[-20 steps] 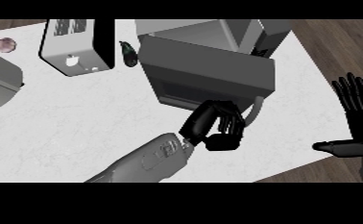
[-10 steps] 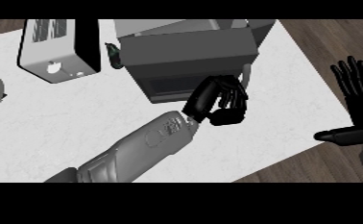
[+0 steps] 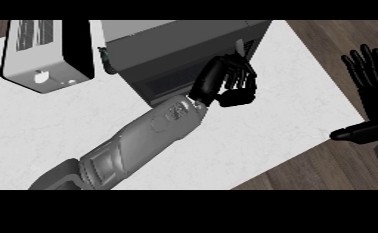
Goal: Pick up the milk, place it into the microwave and close the microwave
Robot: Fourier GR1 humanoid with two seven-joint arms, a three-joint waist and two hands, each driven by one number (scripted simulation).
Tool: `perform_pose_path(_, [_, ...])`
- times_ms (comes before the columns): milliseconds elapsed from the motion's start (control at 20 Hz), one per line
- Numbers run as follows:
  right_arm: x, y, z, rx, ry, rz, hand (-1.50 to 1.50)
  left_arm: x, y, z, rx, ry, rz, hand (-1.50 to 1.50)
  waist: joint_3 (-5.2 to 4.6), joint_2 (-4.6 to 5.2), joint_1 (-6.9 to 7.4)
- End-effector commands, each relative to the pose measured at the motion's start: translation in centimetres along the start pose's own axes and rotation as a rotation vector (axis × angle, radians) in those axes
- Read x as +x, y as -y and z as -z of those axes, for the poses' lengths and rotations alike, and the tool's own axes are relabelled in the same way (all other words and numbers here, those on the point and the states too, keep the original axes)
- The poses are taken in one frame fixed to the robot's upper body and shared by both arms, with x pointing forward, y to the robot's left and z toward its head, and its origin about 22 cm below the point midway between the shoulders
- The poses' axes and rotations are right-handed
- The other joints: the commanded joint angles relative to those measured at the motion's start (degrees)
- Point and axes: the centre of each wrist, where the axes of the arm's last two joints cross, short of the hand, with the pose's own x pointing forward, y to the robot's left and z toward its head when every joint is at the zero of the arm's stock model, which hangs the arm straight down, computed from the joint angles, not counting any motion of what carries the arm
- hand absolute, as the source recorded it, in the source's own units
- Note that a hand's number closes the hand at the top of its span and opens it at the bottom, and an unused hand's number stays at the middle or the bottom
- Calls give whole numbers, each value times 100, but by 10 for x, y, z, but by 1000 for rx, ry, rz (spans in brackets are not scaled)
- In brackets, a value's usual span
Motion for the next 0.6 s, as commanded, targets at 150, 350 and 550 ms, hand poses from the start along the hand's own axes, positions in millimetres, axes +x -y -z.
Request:
perform_pose_path(150, [9, -7, 22, 135, 77, 102, -150, 23, 4, 21, 15, 49, -9, 150, 38, 99, -157])
perform_pose_path(350, [14, -11, 30, 204, 49, 119, -150, 29, 3, 27, 28, 59, -8, 150, 39, 117, -237])
perform_pose_path(550, [26, -14, 46, 294, 43, 91, -150, 31, 1, 30, 37, 62, -14, 150, 32, 155, -269])
